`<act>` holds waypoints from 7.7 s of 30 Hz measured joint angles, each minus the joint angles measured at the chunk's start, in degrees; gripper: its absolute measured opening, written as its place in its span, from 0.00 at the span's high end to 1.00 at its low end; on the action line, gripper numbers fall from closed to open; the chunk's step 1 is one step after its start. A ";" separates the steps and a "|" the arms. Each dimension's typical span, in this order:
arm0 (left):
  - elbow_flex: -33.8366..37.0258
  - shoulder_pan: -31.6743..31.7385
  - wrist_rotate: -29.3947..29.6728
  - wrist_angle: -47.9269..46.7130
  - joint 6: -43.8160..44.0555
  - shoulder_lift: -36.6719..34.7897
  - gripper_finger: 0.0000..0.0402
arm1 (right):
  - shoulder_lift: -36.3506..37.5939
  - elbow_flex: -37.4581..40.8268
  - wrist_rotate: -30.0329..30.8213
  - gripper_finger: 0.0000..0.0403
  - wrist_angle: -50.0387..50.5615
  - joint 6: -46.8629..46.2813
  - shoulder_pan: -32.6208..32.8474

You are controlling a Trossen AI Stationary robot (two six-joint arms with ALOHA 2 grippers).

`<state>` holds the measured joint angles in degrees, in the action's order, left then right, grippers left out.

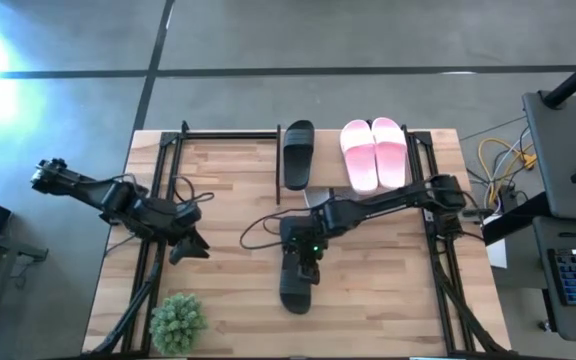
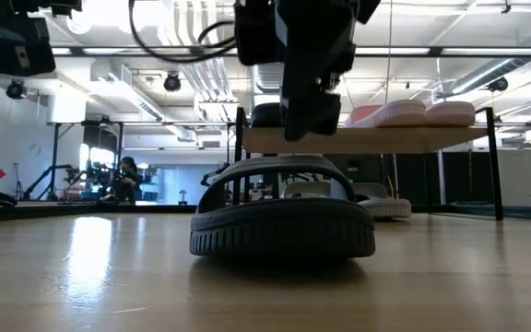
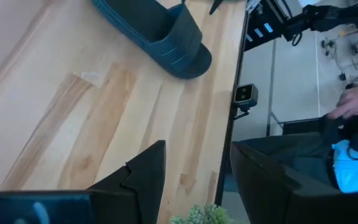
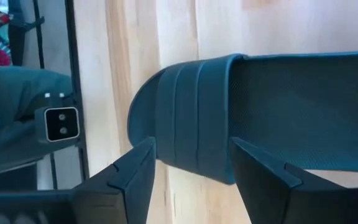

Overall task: Pick and place slides into the shelf
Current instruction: Put the black slide on the shelf

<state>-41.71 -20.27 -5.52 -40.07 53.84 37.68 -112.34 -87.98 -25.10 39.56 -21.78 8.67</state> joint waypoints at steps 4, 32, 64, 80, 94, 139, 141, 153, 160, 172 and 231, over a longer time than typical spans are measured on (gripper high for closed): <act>-0.32 0.00 -0.05 0.06 0.03 -0.39 0.59 | -2.48 -0.74 -0.97 0.52 0.01 0.49 0.20; 0.00 -0.02 -0.27 0.06 -0.59 4.89 0.59 | -2.92 -0.13 0.77 0.52 -4.27 -0.26 2.30; 0.24 -0.02 -0.18 0.02 -0.78 4.27 0.59 | -3.77 0.89 -2.69 0.52 -1.45 1.07 -0.57; 1.11 -0.02 -0.20 0.02 -0.76 4.27 0.59 | -3.73 4.09 -3.82 0.53 -5.26 2.66 0.00; 1.11 -0.01 -0.20 0.02 -0.72 4.27 0.59 | -3.66 4.32 -5.07 0.94 -5.78 5.84 1.26; 1.11 0.00 0.11 1.87 1.03 10.93 0.59 | 21.23 28.36 61.28 0.97 -16.01 -96.15 19.57; 1.11 0.00 0.13 2.14 0.21 10.46 0.59 | 19.78 29.41 67.60 0.97 -16.31 -105.47 22.10; 1.07 0.00 0.19 2.77 -3.23 6.66 0.59 | 2.48 20.59 66.77 0.97 -14.05 -106.99 22.41; 1.07 0.00 0.22 2.77 -3.23 5.14 0.59 | -2.64 15.50 67.56 0.97 -14.29 -106.97 22.89; 1.09 0.00 0.24 2.75 -3.50 6.05 0.59 | 4.16 15.34 64.29 0.66 -1.20 -103.74 22.05; 1.07 -0.04 6.01 3.63 -1.64 7.73 0.59 | 5.64 18.44 64.97 0.49 -4.75 29.54 21.10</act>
<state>-40.64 -20.32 0.50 -36.45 52.20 45.41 -106.70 -69.54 39.87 34.81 7.76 29.76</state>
